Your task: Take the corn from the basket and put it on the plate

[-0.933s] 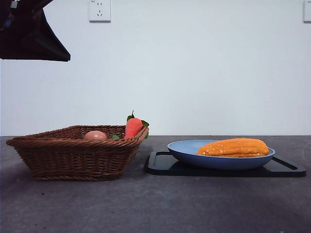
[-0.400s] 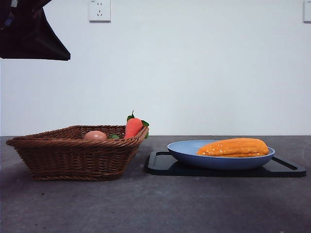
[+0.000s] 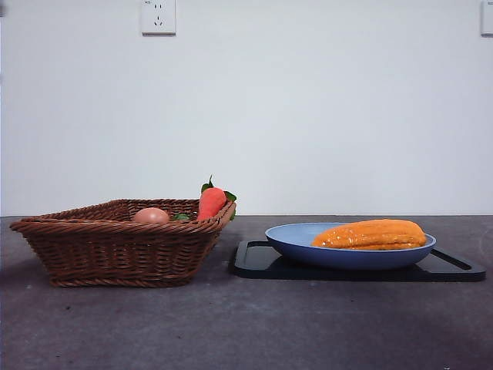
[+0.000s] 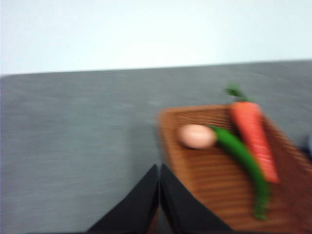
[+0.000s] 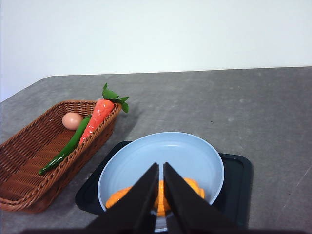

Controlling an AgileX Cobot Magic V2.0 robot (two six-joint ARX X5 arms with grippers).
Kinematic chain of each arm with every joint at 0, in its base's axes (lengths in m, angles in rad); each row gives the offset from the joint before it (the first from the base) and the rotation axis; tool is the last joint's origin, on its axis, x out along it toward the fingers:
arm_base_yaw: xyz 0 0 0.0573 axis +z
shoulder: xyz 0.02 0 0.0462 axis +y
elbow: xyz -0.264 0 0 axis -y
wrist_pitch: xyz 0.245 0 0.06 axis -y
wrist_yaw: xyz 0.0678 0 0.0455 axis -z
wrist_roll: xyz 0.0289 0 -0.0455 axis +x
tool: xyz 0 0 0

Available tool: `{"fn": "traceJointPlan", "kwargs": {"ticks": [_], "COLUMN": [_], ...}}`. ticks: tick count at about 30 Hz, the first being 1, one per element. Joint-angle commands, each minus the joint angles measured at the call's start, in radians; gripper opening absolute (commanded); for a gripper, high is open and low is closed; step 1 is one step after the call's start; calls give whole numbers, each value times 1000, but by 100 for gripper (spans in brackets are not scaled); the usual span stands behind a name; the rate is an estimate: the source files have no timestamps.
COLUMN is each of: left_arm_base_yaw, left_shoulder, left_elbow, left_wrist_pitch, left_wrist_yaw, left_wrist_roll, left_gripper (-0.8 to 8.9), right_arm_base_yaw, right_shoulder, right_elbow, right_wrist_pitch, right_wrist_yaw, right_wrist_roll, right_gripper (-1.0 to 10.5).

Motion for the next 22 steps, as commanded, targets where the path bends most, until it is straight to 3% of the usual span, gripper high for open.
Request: {"fn": "traceJointPlan", "kwargs": {"ticks": [1,7,22], "left_arm_base_yaw": [105,204,210], "left_shoulder": [-89,-287,-523], "left_elbow": [-61,-234,-438], "left_wrist_pitch": [6,69,37], "left_wrist_yaw": [-1,-2,0], "left_wrist_roll": [50,52,25], "left_gripper": [8,8,8], "right_arm_base_yaw": [3,3,3], "right_shoulder": [1,1,1], "right_elbow": [0,0,0], "right_wrist_pitch": [11,11,11], "right_wrist_yaw": [3,3,3], "right_wrist_roll": [13,12,13], "right_gripper": [2,2,2]}}
